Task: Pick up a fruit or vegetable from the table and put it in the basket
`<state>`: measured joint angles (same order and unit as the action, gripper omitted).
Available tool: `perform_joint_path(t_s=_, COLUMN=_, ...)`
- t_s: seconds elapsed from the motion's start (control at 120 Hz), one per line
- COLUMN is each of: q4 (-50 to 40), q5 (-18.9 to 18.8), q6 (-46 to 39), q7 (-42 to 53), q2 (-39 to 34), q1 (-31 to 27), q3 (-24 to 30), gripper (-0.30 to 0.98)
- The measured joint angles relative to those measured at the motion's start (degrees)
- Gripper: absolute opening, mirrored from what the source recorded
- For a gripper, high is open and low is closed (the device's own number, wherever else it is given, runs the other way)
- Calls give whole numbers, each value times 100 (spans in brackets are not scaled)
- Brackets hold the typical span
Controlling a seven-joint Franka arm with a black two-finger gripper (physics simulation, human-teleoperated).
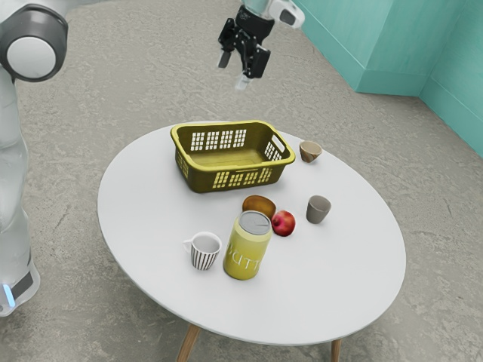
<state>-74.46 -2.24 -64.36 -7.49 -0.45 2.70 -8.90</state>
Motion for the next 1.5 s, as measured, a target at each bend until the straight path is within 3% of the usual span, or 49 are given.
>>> perform_joint_path(t_s=0.3, q4=109, q5=-1, q6=-493, q7=-228, q2=0, q1=-921, q3=-2, gripper=67)
perform_joint_path(t_s=0.375, q4=1424, q5=-443, q6=-420, q7=-266, q2=5, q1=-1621, q3=447, gripper=66)
perform_joint_path(t_s=0.475, q4=1824, q5=-754, q6=-546, q7=-179, q2=628, q1=-2106, q3=612, gripper=66)
perform_joint_path(t_s=0.783, q4=1872, q5=-627, q6=-1510, q7=127, q2=2096, q1=-1794, q3=1336, gripper=66)
perform_joint_path(t_s=1.025, q4=1789, q5=-309, q6=-1901, q7=327, q2=2296, q1=-1695, q3=1416, gripper=66)
perform_joint_path(t_s=1.5, q4=1611, q5=-138, q6=-2078, q7=545, q2=2994, q1=-1262, q3=1643, gripper=66)
